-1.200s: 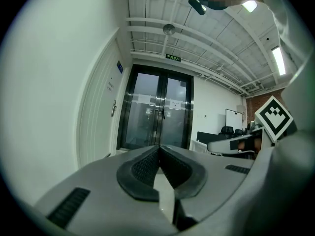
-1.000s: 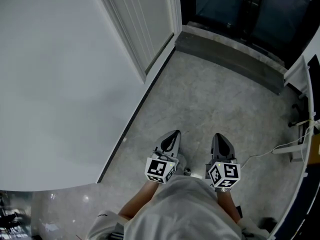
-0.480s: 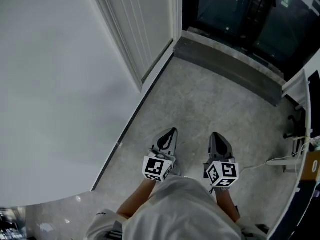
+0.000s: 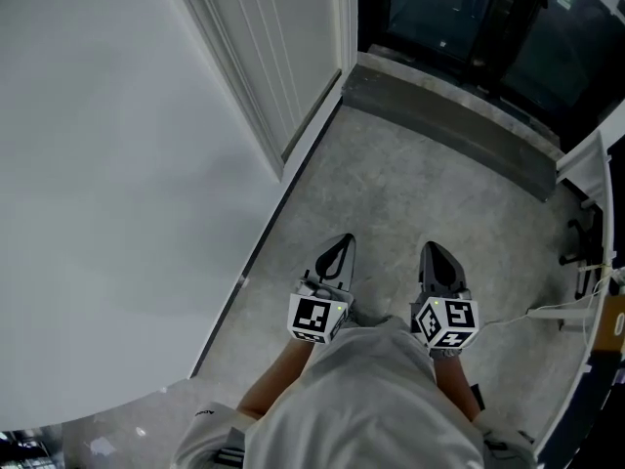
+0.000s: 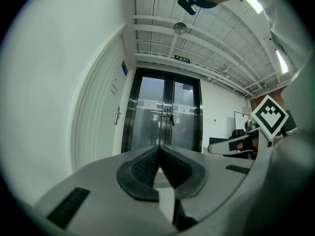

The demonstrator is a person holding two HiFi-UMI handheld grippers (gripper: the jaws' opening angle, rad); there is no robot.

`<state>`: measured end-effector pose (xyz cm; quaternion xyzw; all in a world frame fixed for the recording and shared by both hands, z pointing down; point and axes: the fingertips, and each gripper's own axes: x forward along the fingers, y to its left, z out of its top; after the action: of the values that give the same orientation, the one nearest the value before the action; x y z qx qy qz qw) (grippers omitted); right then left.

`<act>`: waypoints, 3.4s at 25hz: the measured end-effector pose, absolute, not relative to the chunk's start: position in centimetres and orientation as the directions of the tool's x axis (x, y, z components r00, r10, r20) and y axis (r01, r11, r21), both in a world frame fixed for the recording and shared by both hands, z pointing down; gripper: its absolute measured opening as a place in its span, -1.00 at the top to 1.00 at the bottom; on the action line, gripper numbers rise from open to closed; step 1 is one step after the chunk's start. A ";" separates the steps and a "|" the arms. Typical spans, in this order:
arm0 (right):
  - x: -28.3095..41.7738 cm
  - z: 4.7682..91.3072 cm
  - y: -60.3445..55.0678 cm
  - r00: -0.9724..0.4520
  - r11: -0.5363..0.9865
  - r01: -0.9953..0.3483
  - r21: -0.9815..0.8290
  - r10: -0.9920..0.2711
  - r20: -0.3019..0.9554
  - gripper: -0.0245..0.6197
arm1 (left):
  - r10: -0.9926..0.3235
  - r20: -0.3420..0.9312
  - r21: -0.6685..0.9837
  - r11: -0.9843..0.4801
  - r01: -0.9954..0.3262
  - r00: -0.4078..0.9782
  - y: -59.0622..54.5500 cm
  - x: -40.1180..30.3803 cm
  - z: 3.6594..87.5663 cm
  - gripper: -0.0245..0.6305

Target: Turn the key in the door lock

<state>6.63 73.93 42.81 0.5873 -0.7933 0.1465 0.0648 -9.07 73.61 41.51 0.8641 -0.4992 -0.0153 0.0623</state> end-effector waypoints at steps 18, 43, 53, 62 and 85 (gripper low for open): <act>6.2 43.2 61.0 -0.412 0.377 -0.909 -0.176 -0.877 0.247 0.95 | -0.923 0.089 0.113 -0.363 -0.925 0.374 63.4 -9.4 43.5 0.90; 20.4 42.9 42.2 -0.500 0.458 -0.862 -0.218 -0.837 0.220 0.95 | -0.961 0.103 0.079 -0.248 -0.965 0.256 45.8 4.4 42.3 0.90; 23.5 44.4 39.4 -0.451 0.402 -0.887 -0.227 -0.860 0.240 0.95 | -0.937 0.128 0.076 -0.317 -0.945 0.324 41.8 7.7 43.8 0.90; 23.6 44.8 33.4 -0.434 0.393 -0.899 -0.194 -0.862 0.263 0.95 | -0.924 0.115 0.094 -0.355 -0.930 0.364 34.3 8.4 44.0 0.90; 20.6 44.5 12.0 -0.431 0.396 -0.900 -0.180 -0.867 0.249 0.95 | -0.922 0.101 0.075 -0.367 -0.927 0.373 12.7 5.9 44.2 0.90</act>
<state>20.57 12.05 44.54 0.5301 -0.8335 0.1446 0.0574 5.94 12.70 44.22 0.8264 -0.5595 0.0208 0.0597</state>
